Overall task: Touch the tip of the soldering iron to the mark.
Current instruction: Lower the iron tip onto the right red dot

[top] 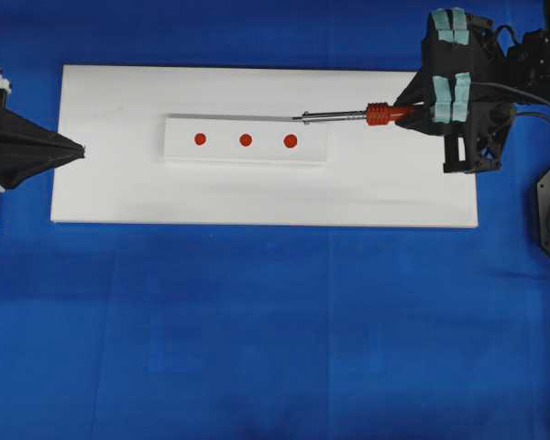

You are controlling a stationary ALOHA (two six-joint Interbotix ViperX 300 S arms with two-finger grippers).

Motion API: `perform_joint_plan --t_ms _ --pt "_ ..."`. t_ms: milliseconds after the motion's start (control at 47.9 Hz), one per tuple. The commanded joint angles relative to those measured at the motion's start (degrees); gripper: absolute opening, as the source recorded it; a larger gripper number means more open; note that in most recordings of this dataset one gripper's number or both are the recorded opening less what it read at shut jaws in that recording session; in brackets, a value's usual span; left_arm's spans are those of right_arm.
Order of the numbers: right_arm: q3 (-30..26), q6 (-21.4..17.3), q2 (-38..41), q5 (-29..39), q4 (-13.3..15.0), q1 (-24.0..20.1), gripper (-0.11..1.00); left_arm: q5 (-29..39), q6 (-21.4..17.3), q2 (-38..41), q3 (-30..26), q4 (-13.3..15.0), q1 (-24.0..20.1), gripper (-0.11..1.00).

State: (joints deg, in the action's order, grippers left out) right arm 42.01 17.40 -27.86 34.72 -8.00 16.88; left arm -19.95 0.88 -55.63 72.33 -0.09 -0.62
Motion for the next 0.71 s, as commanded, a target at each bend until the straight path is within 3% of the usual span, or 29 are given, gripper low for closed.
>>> perform_joint_plan --t_ms 0,334,689 --pt "-0.6 0.0 -0.2 -0.4 0.1 0.1 0.06 -0.5 0.1 0.4 -0.5 0.0 0.1 0.0" --pt "0.3 0.0 3.2 -1.0 0.1 0.1 0.06 -0.5 0.1 0.4 -0.5 0.0 0.1 0.0" --pt "3.6 -0.1 10.4 -7.7 -0.2 0.1 0.06 -0.5 0.0 0.4 -0.5 0.0 0.1 0.0"
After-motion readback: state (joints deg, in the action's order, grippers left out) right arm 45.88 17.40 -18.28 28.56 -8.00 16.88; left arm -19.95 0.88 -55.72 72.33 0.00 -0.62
